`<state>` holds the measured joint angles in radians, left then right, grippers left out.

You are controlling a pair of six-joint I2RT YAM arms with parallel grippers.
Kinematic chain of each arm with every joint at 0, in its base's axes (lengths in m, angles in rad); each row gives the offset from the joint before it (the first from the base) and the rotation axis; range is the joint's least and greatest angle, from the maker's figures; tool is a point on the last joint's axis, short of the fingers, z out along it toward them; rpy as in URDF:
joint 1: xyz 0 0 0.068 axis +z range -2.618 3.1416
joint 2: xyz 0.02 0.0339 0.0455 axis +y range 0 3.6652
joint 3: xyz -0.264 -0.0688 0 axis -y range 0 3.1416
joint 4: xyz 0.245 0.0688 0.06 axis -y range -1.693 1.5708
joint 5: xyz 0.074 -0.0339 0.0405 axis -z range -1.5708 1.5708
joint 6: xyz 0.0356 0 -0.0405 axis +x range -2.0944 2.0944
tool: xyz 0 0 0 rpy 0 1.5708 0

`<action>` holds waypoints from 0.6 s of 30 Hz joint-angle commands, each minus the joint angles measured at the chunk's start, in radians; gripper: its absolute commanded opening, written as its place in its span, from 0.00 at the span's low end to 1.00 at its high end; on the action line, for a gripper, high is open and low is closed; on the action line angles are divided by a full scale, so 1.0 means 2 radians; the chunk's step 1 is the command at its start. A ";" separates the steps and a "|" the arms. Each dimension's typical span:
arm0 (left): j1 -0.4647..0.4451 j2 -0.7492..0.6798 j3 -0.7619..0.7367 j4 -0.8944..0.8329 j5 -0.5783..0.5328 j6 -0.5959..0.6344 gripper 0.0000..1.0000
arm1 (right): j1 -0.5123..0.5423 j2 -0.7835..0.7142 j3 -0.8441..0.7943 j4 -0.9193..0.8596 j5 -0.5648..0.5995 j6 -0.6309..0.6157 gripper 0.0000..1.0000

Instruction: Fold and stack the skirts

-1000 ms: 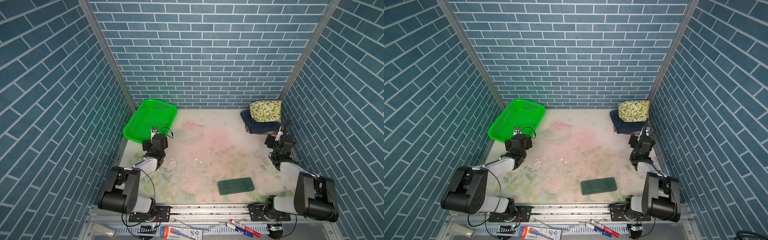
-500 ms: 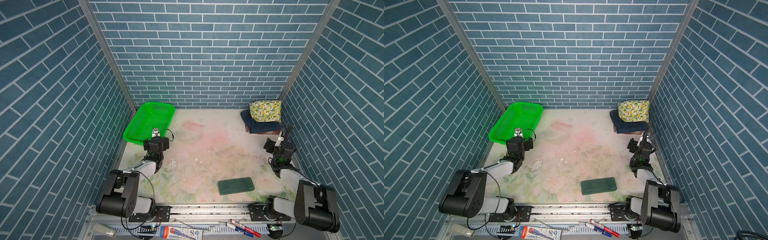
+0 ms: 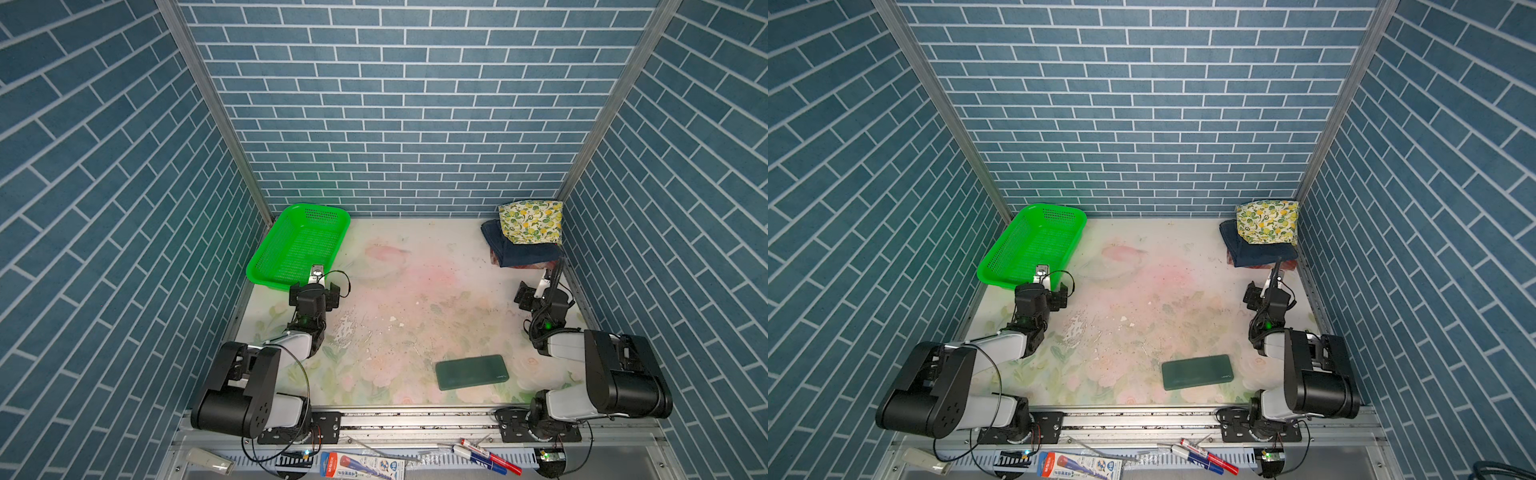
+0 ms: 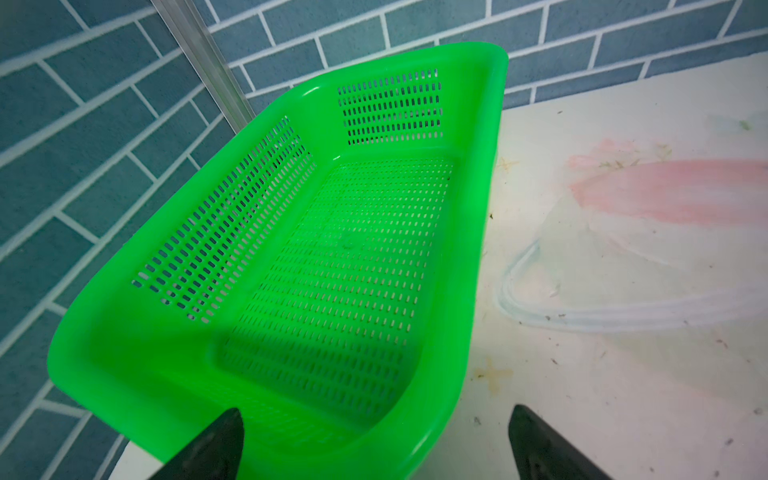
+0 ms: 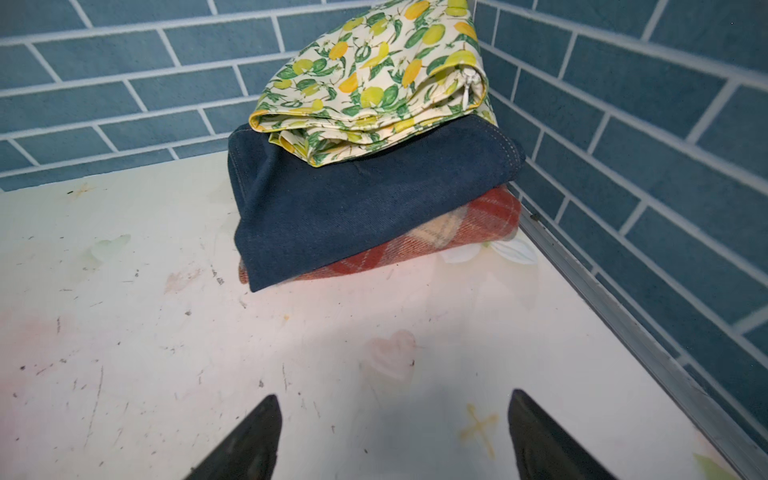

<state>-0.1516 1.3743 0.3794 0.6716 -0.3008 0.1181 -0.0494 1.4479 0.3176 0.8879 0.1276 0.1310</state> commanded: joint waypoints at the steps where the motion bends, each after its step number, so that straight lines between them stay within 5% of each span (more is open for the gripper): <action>1: 0.020 0.005 0.017 0.006 0.043 0.009 1.00 | 0.006 0.003 -0.012 0.045 0.021 -0.018 0.83; 6: 0.037 0.084 -0.024 0.161 0.094 0.001 1.00 | 0.006 0.011 -0.022 0.067 0.011 -0.022 0.83; 9: 0.055 0.083 -0.002 0.119 0.082 -0.026 1.00 | 0.006 0.052 -0.019 0.107 -0.014 -0.032 0.84; 13: 0.056 0.076 0.002 0.096 0.084 -0.028 1.00 | 0.018 0.044 0.019 0.020 -0.015 -0.047 0.84; 14: 0.057 0.080 0.000 0.109 0.084 -0.028 1.00 | 0.018 0.051 0.024 0.024 -0.012 -0.046 0.97; 18: 0.056 0.077 -0.003 0.107 0.085 -0.028 1.00 | 0.019 0.045 0.020 0.019 -0.013 -0.048 0.99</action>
<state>-0.0479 1.5139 0.3828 0.9253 -0.1478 0.0902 -0.0170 1.5391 0.3344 0.9268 0.1120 0.0696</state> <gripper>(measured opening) 0.996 0.990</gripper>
